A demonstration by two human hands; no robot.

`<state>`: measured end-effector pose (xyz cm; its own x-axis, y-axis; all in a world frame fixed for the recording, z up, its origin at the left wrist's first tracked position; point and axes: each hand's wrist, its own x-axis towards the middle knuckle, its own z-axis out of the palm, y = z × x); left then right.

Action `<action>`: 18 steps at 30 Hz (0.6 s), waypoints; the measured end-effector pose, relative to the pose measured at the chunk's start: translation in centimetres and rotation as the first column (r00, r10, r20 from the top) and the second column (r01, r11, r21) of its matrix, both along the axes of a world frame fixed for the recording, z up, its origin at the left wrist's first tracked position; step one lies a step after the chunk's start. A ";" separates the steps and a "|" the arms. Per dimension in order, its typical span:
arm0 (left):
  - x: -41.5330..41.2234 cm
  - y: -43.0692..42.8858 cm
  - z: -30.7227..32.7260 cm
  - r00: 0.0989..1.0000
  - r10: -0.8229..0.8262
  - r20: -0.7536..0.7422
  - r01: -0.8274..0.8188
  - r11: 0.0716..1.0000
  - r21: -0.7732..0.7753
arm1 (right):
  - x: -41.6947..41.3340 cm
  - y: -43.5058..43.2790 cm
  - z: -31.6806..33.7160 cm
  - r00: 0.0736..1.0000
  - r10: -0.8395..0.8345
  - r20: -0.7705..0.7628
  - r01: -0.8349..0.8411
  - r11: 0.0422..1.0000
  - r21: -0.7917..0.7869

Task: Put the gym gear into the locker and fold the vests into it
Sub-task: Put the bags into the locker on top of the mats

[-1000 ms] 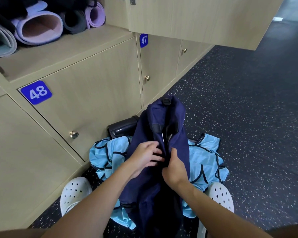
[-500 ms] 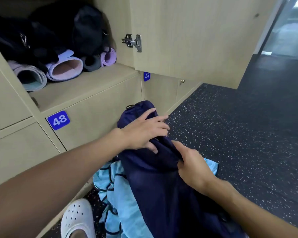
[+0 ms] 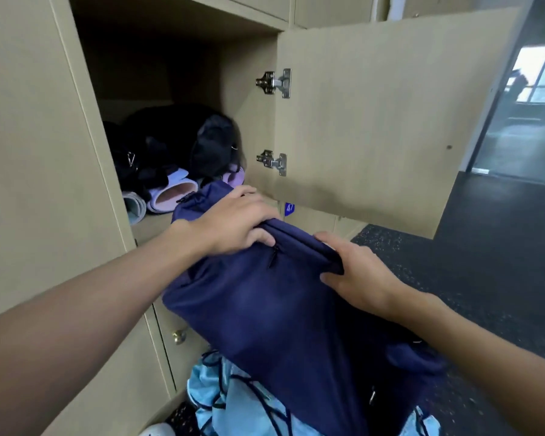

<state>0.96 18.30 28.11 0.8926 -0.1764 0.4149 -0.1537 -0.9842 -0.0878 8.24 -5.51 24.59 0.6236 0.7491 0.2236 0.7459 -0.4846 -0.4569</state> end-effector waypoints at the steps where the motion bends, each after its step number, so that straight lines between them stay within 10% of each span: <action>1: 0.0 0.3 0.6 1.000 0.002 0.004 -0.002 1.000 -0.003 | 0.1 0.2 0.8 1.000 0.013 0.016 -0.014 1.000 0.016; 18: 5.0 4.6 11.5 0.879 0.239 0.412 -0.283 0.958 0.050 | 8.8 5.7 12.0 0.954 0.283 -0.094 -0.179 0.795 0.579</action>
